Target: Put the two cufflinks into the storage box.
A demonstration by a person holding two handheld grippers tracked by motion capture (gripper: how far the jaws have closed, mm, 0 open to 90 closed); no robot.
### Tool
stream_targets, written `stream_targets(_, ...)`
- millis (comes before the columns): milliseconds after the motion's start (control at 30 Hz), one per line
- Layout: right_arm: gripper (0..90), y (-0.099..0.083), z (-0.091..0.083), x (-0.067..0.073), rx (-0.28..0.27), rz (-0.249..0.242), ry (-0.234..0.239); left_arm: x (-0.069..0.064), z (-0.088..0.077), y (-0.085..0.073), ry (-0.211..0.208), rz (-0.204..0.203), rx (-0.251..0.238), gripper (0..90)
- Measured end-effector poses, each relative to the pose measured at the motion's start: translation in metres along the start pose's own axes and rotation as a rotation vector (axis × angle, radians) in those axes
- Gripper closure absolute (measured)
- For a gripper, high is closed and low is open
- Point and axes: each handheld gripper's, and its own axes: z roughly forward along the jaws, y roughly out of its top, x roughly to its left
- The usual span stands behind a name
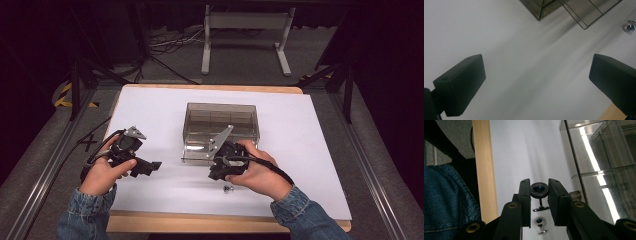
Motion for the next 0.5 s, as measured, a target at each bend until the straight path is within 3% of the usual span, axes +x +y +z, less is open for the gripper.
stream_targets(500,73.4,0.004,-0.014,-0.013,-0.034,0.047,-0.027,0.000,0.001,0.000,0.002,0.004,0.003,1.5)
